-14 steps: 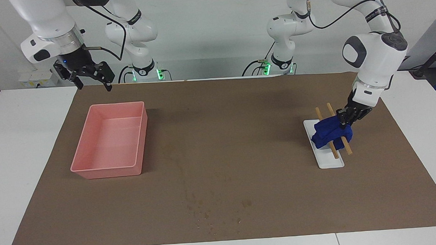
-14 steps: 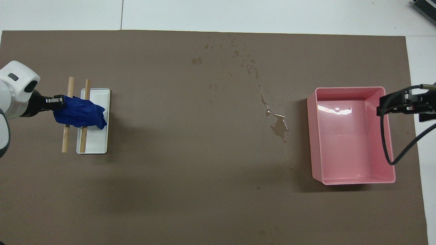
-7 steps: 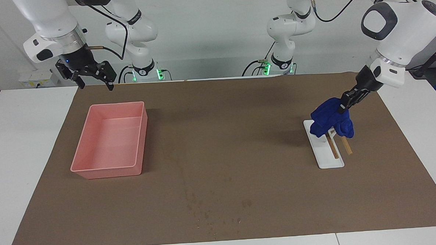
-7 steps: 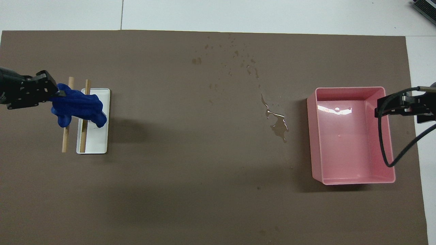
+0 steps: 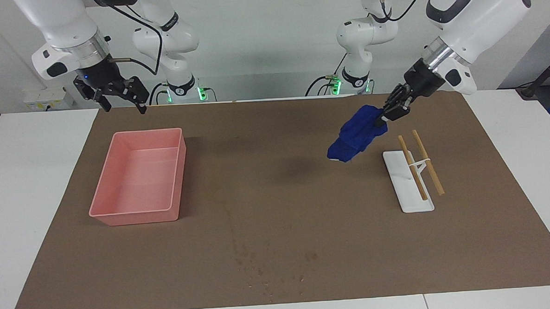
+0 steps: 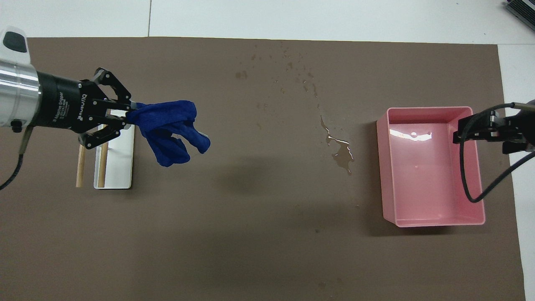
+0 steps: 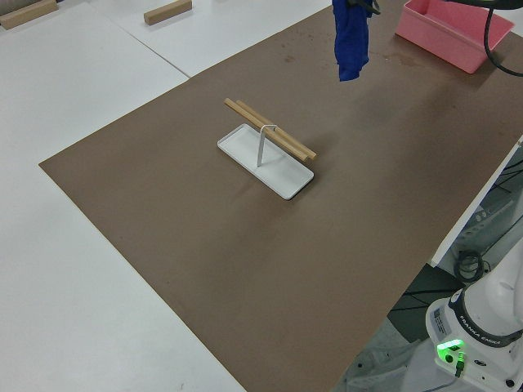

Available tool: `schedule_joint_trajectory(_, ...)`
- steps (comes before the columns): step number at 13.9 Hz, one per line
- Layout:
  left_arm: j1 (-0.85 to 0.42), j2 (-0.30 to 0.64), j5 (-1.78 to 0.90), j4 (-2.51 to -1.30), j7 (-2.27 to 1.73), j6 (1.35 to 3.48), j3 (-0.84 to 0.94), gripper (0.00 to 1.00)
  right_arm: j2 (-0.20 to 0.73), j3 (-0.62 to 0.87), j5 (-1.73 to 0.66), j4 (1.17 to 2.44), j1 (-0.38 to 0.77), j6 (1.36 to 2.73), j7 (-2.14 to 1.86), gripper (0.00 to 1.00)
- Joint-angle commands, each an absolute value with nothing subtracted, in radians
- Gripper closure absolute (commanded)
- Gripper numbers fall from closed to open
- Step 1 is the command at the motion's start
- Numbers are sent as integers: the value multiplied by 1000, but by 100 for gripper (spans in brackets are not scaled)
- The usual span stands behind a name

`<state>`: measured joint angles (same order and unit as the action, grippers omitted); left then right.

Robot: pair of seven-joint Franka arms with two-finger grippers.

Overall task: Wipe water with towel using both arms
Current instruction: 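Lift the blue cloth with the left gripper toward the table center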

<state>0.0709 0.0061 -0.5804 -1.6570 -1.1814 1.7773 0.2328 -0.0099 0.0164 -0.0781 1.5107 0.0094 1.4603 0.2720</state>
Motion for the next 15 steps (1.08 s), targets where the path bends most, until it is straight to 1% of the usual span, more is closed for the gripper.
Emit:
schedule_joint_trajectory(1,42,-23,-673,-1701,-1363,1839,247,100,-29,26,-164,1532,11,1480,394,0)
schedule_joint_trajectory(5,-50,-37,-771,-1761,-1544,1998,249,100,-25,28,-337,1532,50,1541,689,0)
schedule_joint_trajectory(7,-93,-49,-816,-1796,-1606,2068,249,100,-23,29,-364,1537,101,1589,881,0)
schedule_joint_trajectory(9,-106,-58,-874,-1821,-1650,2114,249,100,-21,29,-370,1540,144,1626,1068,0)
schedule_joint_trajectory(12,-130,-60,-937,-1825,-1715,2138,250,100,-20,29,-374,1557,218,1695,1347,0)
schedule_joint_trajectory(14,-176,-60,-943,-1827,-1755,2178,250,100,-17,29,-443,1577,242,1782,1605,0)
schedule_joint_trajectory(15,-196,-60,-943,-1828,-1775,2210,250,100,-5,29,-459,1581,264,1813,1671,0)
